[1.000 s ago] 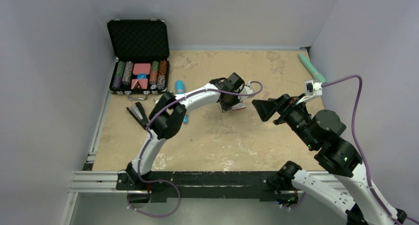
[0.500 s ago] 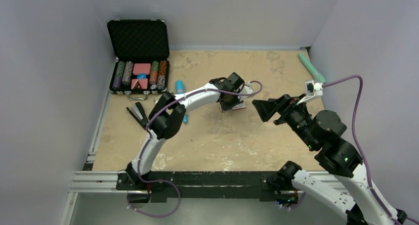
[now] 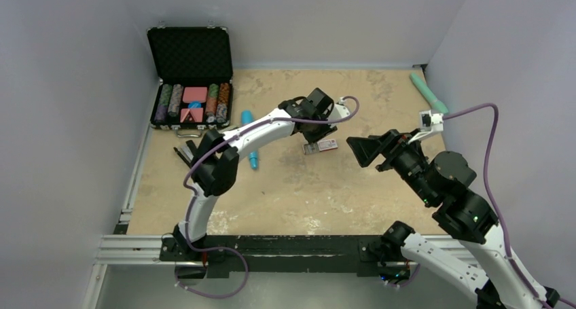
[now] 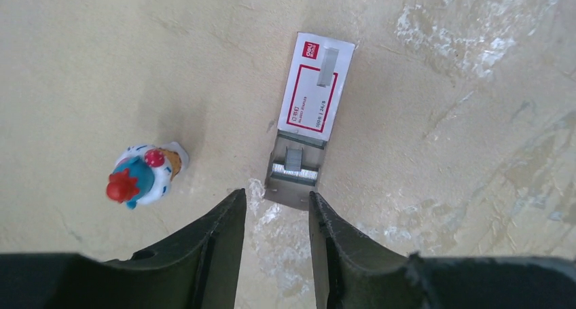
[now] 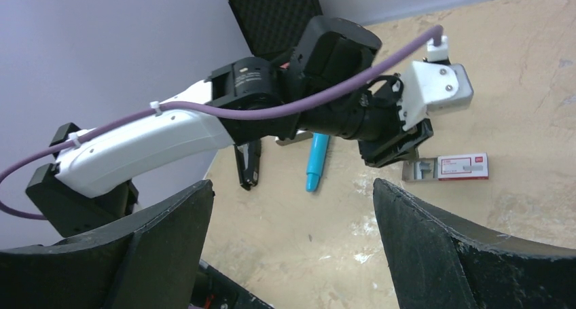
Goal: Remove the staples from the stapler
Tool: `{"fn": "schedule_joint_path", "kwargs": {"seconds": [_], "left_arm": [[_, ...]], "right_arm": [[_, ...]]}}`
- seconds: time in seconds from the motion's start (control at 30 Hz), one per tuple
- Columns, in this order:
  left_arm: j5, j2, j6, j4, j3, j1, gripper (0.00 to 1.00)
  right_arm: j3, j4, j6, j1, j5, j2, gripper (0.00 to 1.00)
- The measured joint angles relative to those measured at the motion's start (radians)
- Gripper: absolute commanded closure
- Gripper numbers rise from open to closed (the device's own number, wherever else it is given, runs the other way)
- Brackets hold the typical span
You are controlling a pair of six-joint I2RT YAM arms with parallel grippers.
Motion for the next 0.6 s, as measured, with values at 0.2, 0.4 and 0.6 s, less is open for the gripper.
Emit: {"fn": "schedule_joint_path", "kwargs": {"seconds": [0.2,0.4,0.6], "left_arm": [[0.0,-0.138,-0.106,0.053,-0.105,0.003,0.61],[-0.004,-0.19,-0.218,0.102,-0.208,0.008,0.78],[-0.001,-0.13,-0.273,0.113,-0.216,0.008,0.84]], "right_arm": [[0.005,0.0,0.0,0.0,0.001,0.015,0.09],[0.012,0.016,0.001,0.0,-0.016,0.058,0.1],[0.012,0.019,0.013,0.0,-0.031,0.062,0.1]]}}
